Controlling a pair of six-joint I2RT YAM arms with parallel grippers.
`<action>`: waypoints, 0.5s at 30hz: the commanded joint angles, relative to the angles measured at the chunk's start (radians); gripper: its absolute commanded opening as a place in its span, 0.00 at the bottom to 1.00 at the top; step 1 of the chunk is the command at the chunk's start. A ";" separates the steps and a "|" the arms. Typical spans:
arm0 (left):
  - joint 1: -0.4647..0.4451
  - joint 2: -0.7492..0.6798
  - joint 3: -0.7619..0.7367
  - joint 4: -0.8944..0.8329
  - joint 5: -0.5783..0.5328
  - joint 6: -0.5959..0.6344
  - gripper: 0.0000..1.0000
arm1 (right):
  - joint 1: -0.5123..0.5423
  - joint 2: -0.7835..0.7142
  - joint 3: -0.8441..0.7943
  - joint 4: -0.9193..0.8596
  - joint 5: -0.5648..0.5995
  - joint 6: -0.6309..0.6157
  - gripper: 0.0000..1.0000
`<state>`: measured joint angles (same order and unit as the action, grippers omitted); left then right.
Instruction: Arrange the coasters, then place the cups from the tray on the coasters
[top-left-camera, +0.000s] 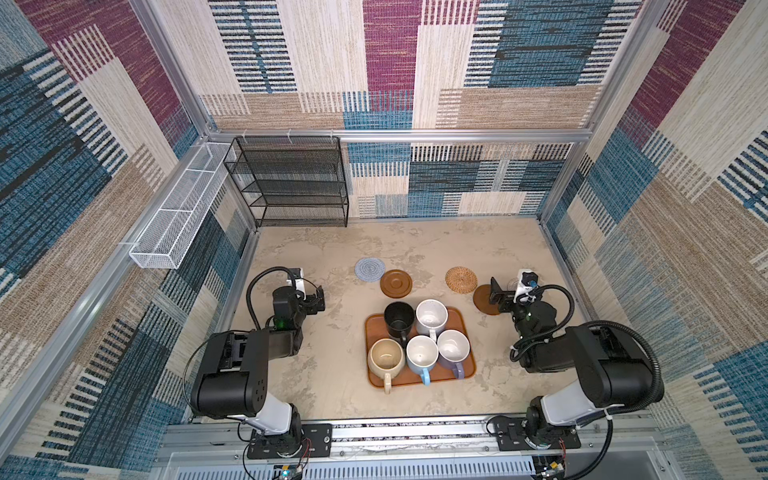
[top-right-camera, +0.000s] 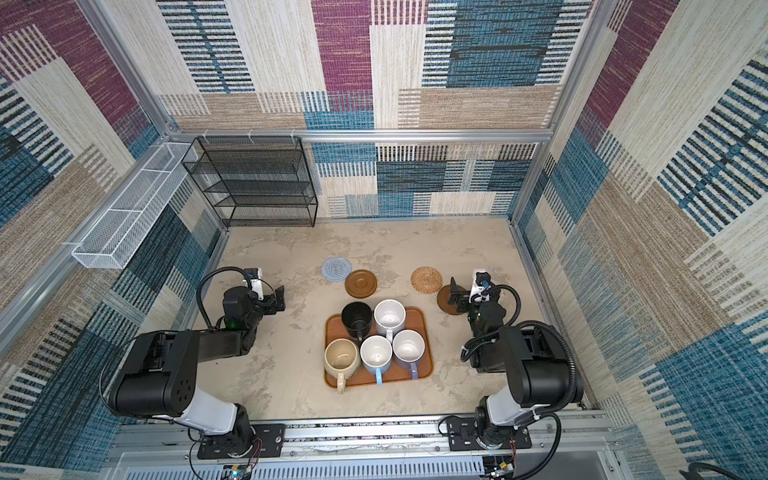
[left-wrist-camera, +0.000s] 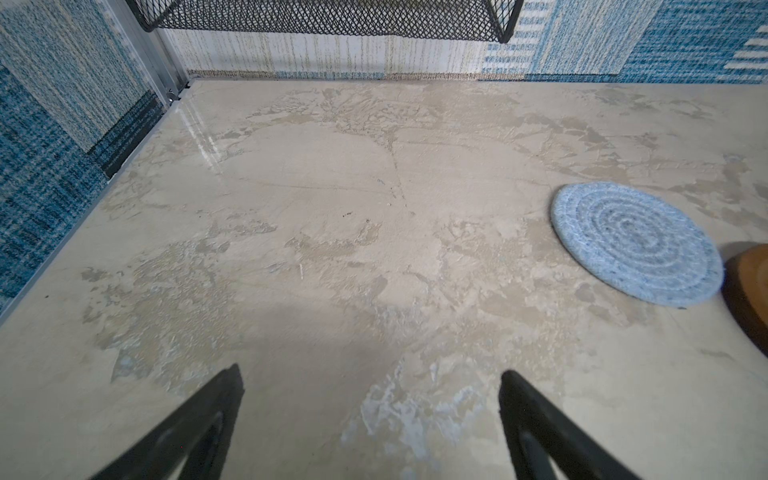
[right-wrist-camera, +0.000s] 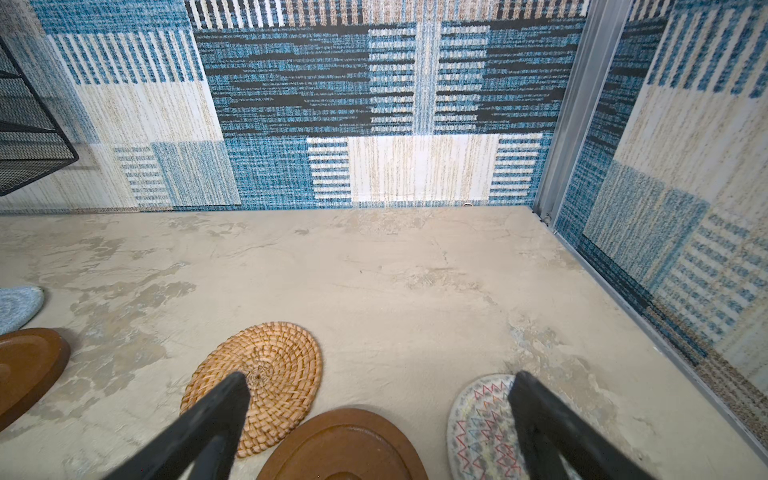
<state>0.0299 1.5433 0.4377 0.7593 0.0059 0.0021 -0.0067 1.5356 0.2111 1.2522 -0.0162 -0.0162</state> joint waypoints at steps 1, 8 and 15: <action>0.001 0.000 0.006 0.027 0.006 0.010 0.98 | 0.001 -0.002 0.006 0.018 -0.005 -0.008 1.00; 0.001 -0.001 0.006 0.029 0.005 0.010 0.98 | 0.001 -0.002 0.007 0.018 -0.005 -0.007 1.00; 0.001 -0.002 0.003 0.032 0.022 0.017 0.99 | 0.001 -0.003 0.003 0.021 -0.005 -0.007 1.00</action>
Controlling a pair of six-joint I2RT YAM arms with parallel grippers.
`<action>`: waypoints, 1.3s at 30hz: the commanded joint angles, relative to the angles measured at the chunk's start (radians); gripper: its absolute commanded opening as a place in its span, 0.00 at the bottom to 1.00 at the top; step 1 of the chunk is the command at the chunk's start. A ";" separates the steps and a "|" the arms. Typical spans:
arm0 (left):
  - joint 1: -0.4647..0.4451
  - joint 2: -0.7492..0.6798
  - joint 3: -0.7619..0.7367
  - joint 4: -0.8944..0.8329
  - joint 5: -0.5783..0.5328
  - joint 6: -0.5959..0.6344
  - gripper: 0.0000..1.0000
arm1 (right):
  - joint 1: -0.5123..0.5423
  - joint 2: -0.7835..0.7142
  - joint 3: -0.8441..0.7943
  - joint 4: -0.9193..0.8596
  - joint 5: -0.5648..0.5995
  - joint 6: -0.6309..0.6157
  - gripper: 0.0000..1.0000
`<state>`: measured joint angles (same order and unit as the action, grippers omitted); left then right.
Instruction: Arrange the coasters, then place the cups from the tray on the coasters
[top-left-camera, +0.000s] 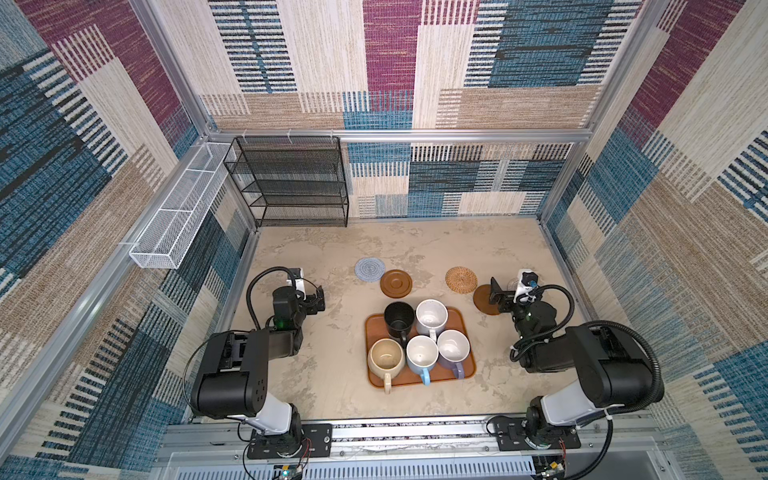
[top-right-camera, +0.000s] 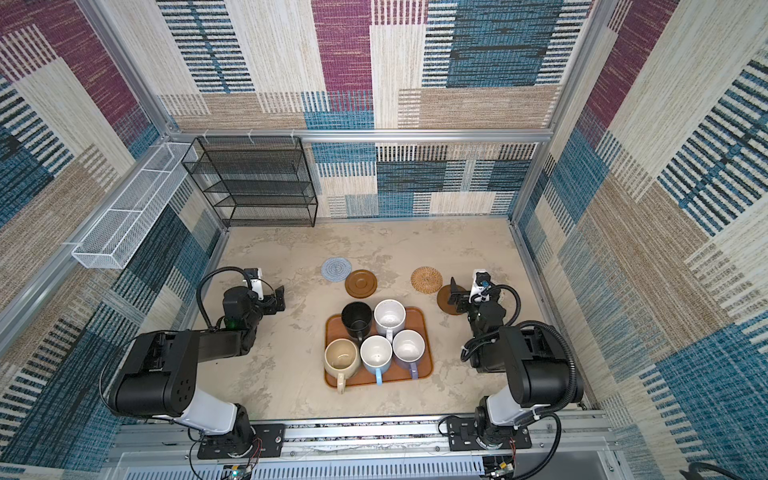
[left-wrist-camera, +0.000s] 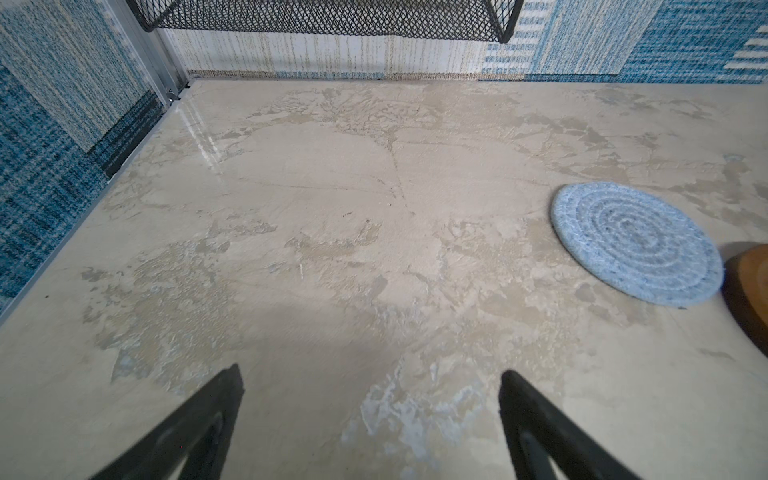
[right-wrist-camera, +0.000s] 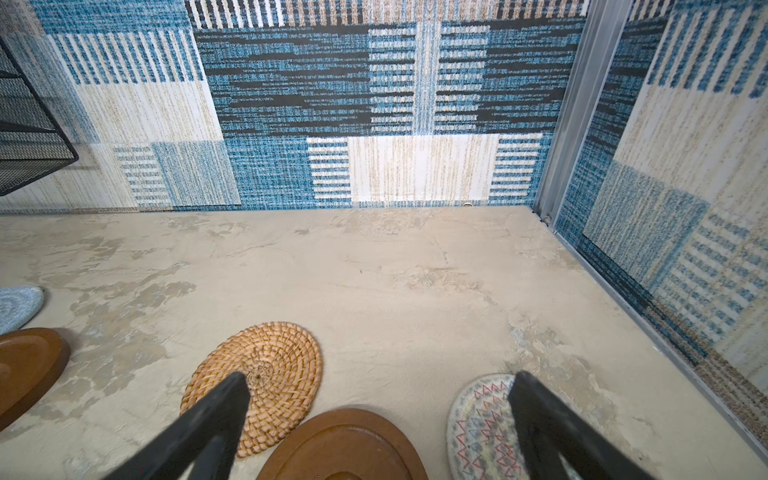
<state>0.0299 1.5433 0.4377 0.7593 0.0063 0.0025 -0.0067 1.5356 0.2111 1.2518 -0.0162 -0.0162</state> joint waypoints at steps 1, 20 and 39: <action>0.000 -0.003 0.002 0.034 0.037 0.022 0.99 | 0.001 -0.004 0.003 0.023 -0.005 -0.007 1.00; -0.027 -0.503 -0.017 -0.272 0.116 -0.311 0.98 | 0.001 -0.486 0.106 -0.557 -0.300 0.090 1.00; -0.061 -0.429 0.180 -0.506 0.312 -0.686 0.98 | 0.001 -0.603 0.263 -0.874 -0.100 0.510 1.00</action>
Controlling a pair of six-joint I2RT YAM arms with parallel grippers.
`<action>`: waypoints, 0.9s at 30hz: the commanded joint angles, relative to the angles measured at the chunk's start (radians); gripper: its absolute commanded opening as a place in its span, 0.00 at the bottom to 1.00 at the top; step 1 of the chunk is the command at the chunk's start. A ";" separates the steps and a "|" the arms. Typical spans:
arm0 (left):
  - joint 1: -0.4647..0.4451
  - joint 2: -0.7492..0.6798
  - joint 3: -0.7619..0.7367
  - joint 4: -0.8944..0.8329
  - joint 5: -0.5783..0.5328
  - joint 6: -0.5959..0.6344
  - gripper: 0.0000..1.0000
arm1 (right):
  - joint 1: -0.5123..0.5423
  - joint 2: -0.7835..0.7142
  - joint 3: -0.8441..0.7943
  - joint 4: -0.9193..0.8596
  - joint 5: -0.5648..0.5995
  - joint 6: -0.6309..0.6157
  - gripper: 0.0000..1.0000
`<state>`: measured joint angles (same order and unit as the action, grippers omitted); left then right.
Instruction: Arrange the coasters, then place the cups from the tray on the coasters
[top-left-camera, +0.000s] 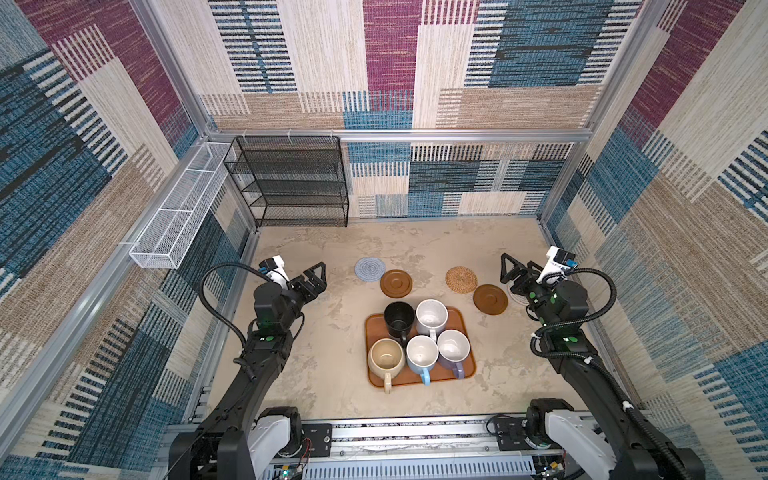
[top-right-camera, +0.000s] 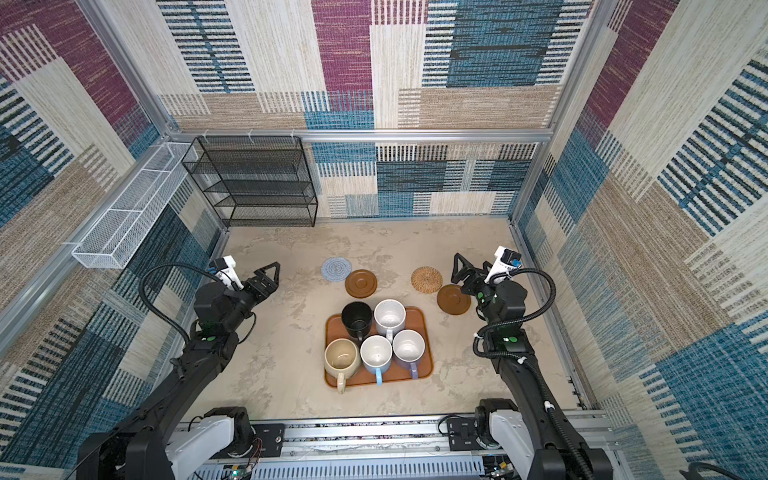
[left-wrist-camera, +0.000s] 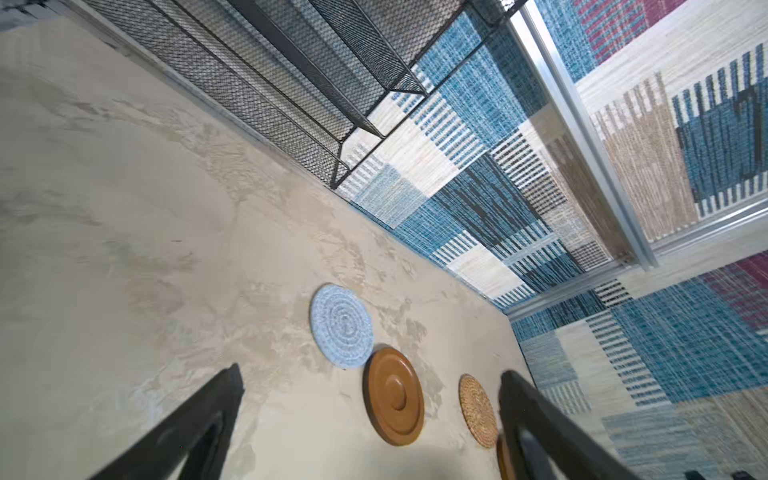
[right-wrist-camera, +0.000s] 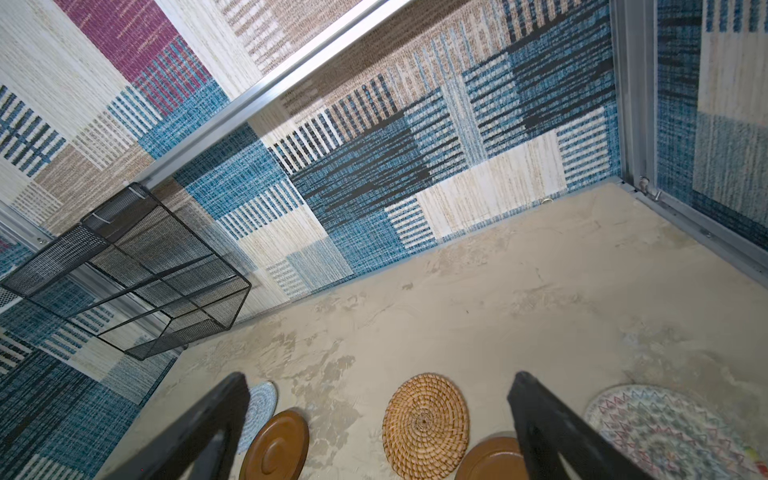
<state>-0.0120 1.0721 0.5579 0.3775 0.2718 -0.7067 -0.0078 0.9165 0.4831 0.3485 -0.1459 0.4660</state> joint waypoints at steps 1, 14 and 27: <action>-0.042 0.070 0.112 -0.208 0.016 0.057 0.98 | 0.002 0.030 -0.020 0.079 0.014 0.021 1.00; -0.274 0.609 0.670 -0.714 -0.268 0.279 0.88 | 0.095 0.386 0.309 -0.072 -0.007 -0.159 0.99; -0.278 1.005 1.048 -0.883 -0.247 0.312 0.80 | 0.351 0.735 0.626 -0.285 -0.181 -0.470 1.00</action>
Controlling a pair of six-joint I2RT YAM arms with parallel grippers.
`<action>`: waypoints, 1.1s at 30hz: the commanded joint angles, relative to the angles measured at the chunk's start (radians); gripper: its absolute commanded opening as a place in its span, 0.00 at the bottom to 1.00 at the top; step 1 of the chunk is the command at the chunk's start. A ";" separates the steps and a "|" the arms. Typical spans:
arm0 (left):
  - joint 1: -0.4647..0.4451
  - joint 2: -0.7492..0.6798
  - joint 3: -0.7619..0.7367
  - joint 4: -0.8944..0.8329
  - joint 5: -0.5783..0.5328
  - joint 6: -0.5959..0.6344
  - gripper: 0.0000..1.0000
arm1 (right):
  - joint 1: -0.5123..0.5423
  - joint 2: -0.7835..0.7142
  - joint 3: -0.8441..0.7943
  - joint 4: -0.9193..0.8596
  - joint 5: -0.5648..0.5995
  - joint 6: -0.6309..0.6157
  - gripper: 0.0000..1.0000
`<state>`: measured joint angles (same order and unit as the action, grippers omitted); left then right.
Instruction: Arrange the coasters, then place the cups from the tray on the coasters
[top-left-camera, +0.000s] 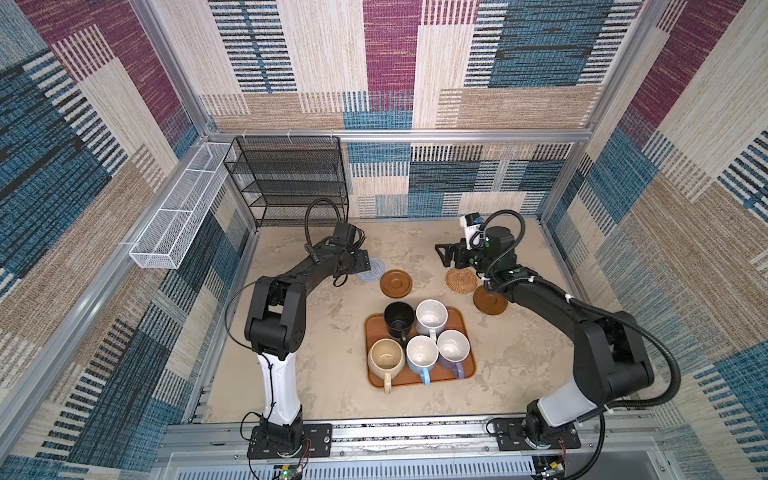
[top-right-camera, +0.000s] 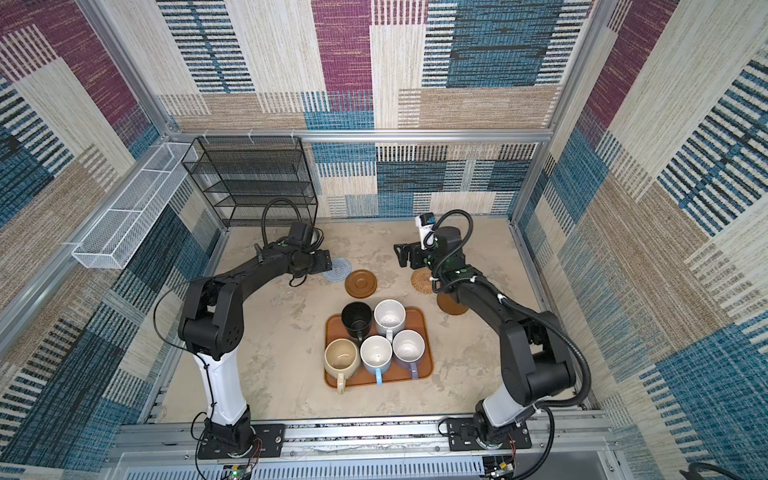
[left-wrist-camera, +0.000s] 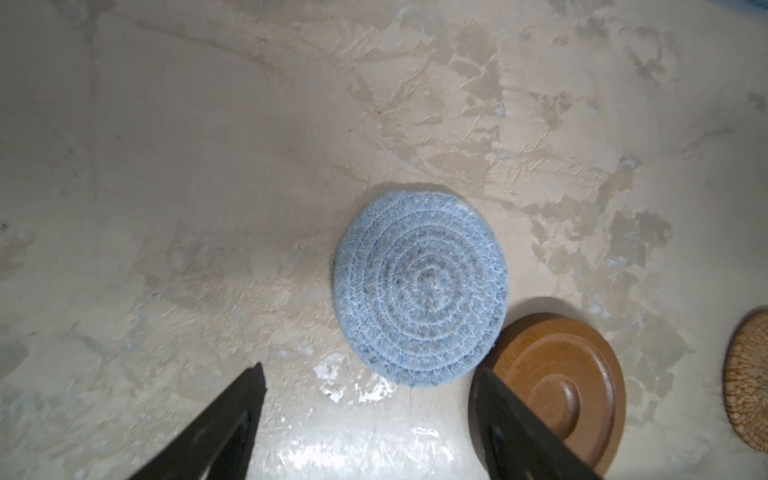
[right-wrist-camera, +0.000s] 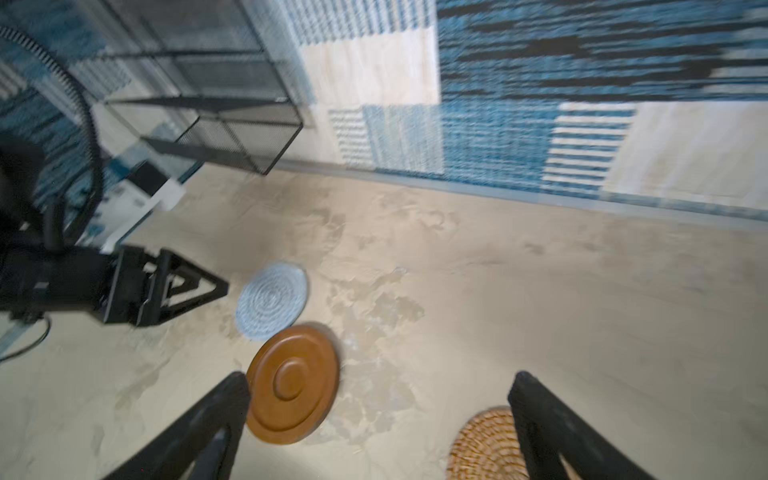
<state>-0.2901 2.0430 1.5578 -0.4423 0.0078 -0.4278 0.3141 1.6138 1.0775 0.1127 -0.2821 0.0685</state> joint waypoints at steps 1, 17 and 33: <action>-0.001 0.055 0.068 -0.074 0.010 0.039 0.80 | 0.040 0.056 0.046 -0.052 -0.054 -0.072 1.00; -0.032 0.275 0.314 -0.261 -0.086 0.075 0.67 | 0.097 0.175 0.129 -0.093 -0.018 -0.083 1.00; 0.041 0.140 0.068 -0.222 -0.140 0.036 0.48 | 0.121 0.170 0.145 -0.117 0.028 -0.074 1.00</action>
<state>-0.2661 2.1880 1.6611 -0.5941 -0.0795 -0.3874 0.4328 1.7927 1.2198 -0.0185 -0.2760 -0.0074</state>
